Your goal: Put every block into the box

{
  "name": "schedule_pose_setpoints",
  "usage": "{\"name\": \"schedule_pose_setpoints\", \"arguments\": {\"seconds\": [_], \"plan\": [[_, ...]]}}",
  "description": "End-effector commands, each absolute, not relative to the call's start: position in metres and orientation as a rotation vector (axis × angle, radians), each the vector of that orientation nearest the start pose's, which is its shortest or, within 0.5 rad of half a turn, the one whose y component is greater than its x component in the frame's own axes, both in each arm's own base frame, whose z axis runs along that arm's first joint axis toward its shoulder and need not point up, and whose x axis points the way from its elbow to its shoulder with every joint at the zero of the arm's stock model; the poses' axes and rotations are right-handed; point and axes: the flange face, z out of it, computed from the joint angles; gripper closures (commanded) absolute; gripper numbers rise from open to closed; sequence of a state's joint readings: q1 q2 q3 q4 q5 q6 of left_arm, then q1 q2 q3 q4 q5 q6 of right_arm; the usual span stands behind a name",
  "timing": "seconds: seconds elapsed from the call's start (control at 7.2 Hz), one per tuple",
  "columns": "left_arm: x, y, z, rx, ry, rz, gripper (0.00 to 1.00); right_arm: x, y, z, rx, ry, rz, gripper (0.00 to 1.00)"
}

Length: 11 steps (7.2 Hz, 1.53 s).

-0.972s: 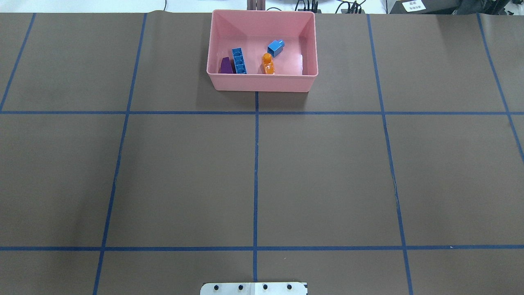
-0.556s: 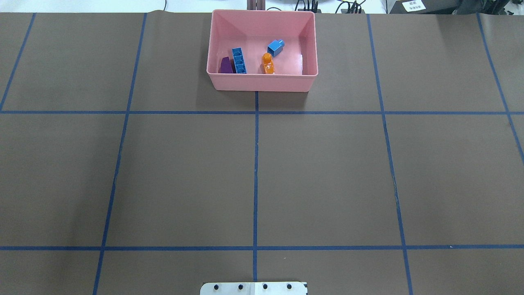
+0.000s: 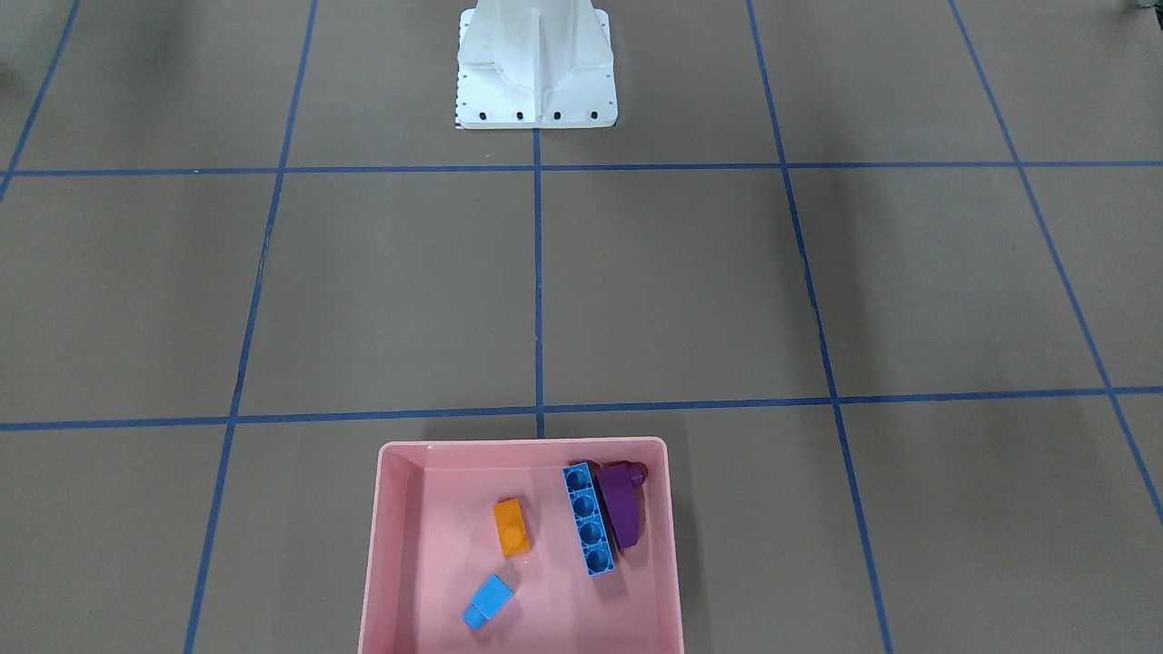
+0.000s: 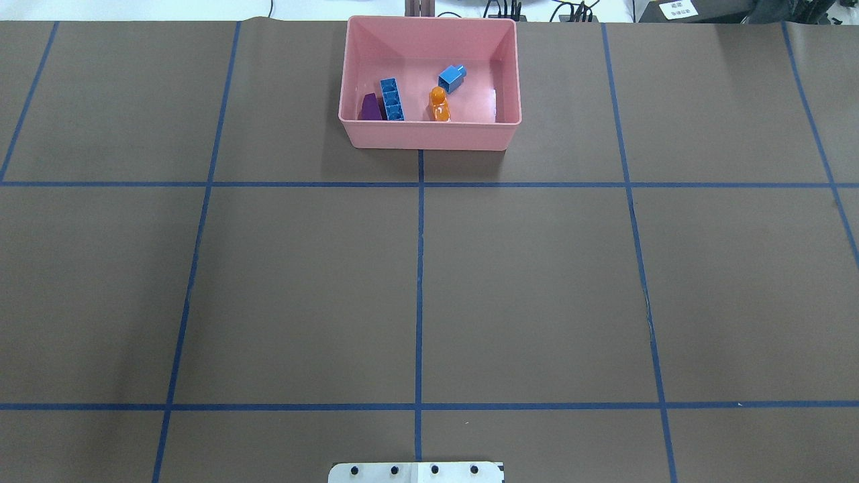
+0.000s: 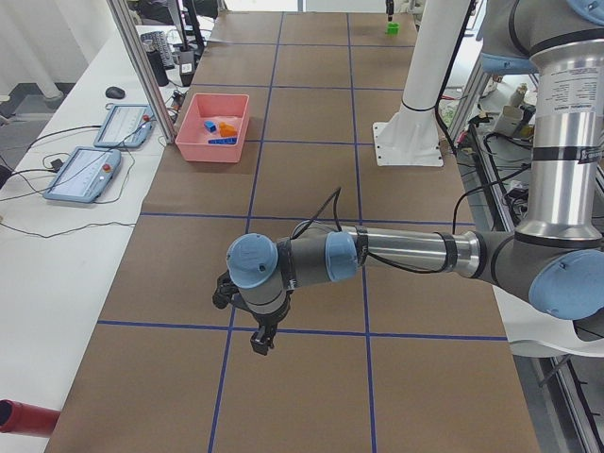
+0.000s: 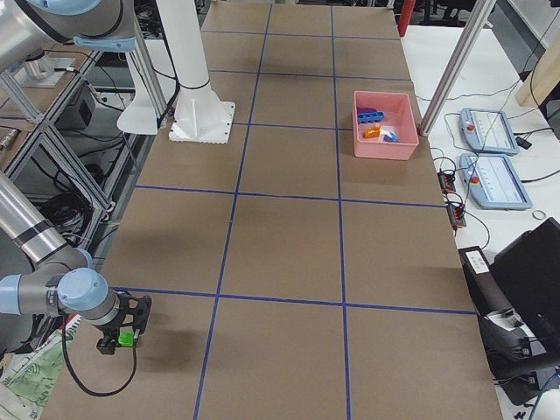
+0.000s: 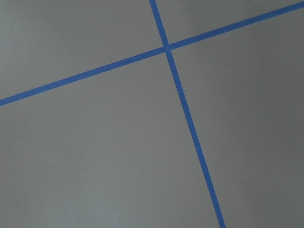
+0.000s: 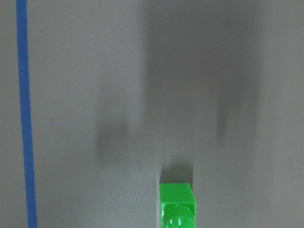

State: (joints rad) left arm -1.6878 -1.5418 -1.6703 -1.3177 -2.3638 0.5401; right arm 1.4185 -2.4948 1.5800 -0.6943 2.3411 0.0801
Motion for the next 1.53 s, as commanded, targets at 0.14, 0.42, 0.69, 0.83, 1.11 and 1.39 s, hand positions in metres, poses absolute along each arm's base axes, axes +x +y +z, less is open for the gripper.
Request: {"name": "schedule_pose_setpoints", "arguments": {"seconds": [0.14, 0.42, 0.69, 0.83, 1.11, 1.39], "plan": [[-0.116, -0.45, 0.647, 0.094, 0.808, 0.329, 0.0, 0.063, -0.005, 0.82, -0.174, -0.765, -0.031, 0.04], [-0.117, -0.451, 0.643, 0.104, 0.805, 0.332, 0.0, 0.06, 0.009, 0.827, -0.234, -0.83, 0.029, 0.05], [-0.116, -0.44, 0.639, 0.111, 0.803, 0.335, 0.0, 0.057, 0.007, 0.824, -0.258, -0.871, 0.073, 0.05], [-0.115, -0.437, 0.636, 0.115, 0.801, 0.337, 0.0, 0.056, 0.003, 0.828, -0.253, -0.87, 0.065, 0.05], [-0.115, -0.437, 0.636, 0.115, 0.801, 0.337, 0.0, 0.056, -0.005, 0.843, -0.242, -0.858, 0.039, 0.08], [-0.116, -0.437, 0.634, 0.119, 0.8, 0.337, 0.0, 0.055, -0.01, 0.849, -0.245, -0.857, 0.041, 0.22]]}}
